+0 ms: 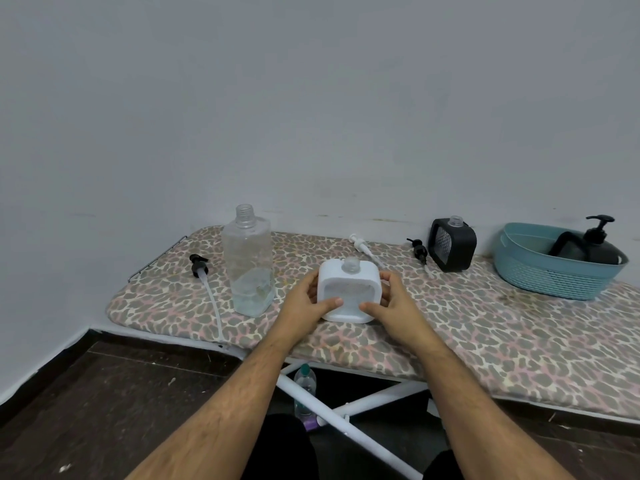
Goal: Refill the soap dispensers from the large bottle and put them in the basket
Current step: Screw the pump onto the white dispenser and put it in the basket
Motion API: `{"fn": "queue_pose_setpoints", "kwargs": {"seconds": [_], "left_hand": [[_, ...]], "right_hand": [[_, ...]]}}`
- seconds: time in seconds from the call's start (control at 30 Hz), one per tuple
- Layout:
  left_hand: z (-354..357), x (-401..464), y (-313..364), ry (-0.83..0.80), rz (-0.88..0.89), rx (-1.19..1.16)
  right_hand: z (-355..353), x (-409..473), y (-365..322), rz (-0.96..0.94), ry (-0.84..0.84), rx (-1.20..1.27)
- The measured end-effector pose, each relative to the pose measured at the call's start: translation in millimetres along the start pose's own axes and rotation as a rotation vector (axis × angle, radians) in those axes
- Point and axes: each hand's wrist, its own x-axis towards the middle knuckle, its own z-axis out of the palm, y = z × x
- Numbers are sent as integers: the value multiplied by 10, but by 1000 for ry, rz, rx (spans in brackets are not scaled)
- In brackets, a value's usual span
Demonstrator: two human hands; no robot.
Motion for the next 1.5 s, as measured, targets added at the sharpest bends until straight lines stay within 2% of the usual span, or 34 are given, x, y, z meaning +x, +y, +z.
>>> {"fn": "queue_pose_setpoints", "kwargs": {"seconds": [0.17,0.27,0.57,0.77,1.07,1.3,1.5], "left_hand": [[-156,-2,-73,74,-13,21],[-235,-8,-108,128,-13,18],[-254,61,-192,191,-29,-9],[-297,95,-238,125,-64,-78],[-281,66,-273,122,-38,-100],[-266,106,-389,147,-36,-87],[-264,99,-382,149,-7,-60]], "right_hand": [[91,61,25,-12,-76,-42],[98,89,96,-39,-68,-118],[-37,291,-47,-30,229,-304],[-108,739,-245,-117,348,-610],[92,1527,-179,-76,258,-786],[143,2023,-54,77,314,-906],[152,2151,-8,105,324,-981]]}}
